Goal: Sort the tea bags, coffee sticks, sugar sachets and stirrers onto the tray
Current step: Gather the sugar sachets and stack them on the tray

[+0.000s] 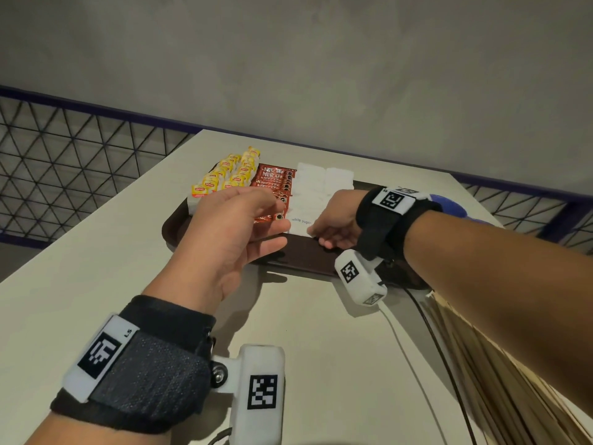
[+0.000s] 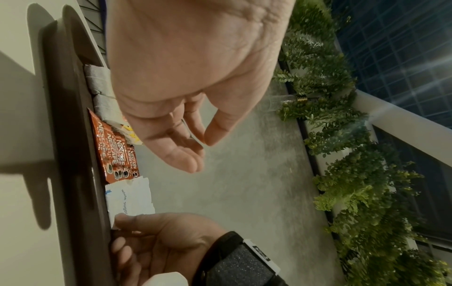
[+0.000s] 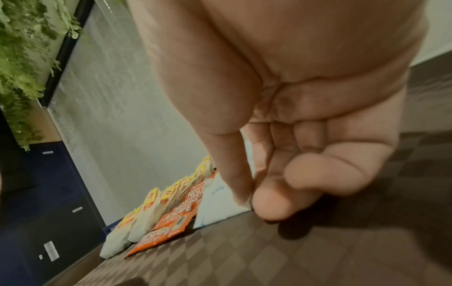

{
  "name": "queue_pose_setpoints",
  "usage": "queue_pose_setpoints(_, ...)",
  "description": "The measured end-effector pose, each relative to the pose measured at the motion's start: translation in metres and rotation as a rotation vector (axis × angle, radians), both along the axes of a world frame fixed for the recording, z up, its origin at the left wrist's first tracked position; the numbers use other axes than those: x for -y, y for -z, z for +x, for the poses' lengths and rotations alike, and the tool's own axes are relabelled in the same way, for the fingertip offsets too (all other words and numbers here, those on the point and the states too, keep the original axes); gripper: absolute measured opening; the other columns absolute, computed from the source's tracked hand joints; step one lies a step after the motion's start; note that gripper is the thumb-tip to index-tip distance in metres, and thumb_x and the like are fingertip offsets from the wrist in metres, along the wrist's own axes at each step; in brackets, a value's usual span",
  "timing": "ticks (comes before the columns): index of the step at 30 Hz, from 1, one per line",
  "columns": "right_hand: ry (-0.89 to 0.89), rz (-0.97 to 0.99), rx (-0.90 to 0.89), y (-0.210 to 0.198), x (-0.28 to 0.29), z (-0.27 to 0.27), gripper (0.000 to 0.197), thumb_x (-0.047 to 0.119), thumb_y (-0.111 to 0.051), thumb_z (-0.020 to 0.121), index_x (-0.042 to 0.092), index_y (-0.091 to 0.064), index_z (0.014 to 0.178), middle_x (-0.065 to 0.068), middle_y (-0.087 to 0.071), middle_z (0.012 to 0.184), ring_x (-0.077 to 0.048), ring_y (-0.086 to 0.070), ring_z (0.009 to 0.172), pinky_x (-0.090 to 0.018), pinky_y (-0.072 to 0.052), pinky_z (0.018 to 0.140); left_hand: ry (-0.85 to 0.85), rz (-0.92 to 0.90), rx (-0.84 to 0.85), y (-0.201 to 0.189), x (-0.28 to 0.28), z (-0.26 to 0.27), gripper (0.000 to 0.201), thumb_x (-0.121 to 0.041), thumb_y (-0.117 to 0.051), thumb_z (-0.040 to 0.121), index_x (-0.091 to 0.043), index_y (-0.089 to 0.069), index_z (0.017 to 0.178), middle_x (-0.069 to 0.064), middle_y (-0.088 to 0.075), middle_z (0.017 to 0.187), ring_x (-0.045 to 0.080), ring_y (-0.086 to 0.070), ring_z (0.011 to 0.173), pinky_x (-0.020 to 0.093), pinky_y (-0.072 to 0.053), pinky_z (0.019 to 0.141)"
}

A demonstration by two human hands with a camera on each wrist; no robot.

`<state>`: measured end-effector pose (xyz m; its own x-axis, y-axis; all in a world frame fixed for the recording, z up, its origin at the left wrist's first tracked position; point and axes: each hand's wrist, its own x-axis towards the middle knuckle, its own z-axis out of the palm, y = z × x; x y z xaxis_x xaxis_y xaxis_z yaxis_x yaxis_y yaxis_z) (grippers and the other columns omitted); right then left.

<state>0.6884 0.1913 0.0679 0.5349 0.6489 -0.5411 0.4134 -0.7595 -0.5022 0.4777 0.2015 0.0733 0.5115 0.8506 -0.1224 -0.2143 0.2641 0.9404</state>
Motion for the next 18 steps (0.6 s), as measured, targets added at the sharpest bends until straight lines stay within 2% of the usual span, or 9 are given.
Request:
queue_pose_setpoints(7, -0.015, 0.045, -0.007, -0.015, 0.028, 0.01, 0.014, 0.02, -0.069, 0.096, 0.01, -0.062, 0.089, -0.003, -0.065, 0.063, -0.011, -0.058, 0.05, -0.024, -0.038, 0.053, 0.015, 0.003, 0.043, -0.006, -0.001, -0.006, 0.003, -0.013, -0.067, 0.096, -0.015, -0.069, 0.097, 0.002, -0.078, 0.085, 0.016, -0.074, 0.07, 0.028, -0.06, 0.06)
queue_pose_setpoints(12, 0.0, -0.002, 0.115, -0.022, 0.062, 0.04, 0.014, 0.019, -0.069, 0.096, 0.009, -0.065, 0.087, -0.004, -0.068, 0.065, -0.013, -0.06, 0.051, -0.022, -0.036, 0.049, 0.001, 0.006, 0.101, -0.01, -0.002, -0.012, 0.012, -0.012, -0.066, 0.095, -0.01, -0.071, 0.105, 0.002, -0.076, 0.082, 0.015, -0.071, 0.067, 0.027, -0.06, 0.058)
queue_pose_setpoints(18, 0.082, -0.068, 0.148, -0.013, 0.054, 0.057, 0.015, 0.016, -0.071, 0.095, 0.004, -0.069, 0.086, -0.007, -0.07, 0.068, -0.015, -0.061, 0.05, -0.017, -0.04, 0.037, -0.008, 0.007, 0.093, -0.008, 0.0, -0.01, 0.011, -0.012, -0.068, 0.095, -0.01, -0.07, 0.105, 0.002, -0.076, 0.081, 0.017, -0.072, 0.072, 0.028, -0.062, 0.06)
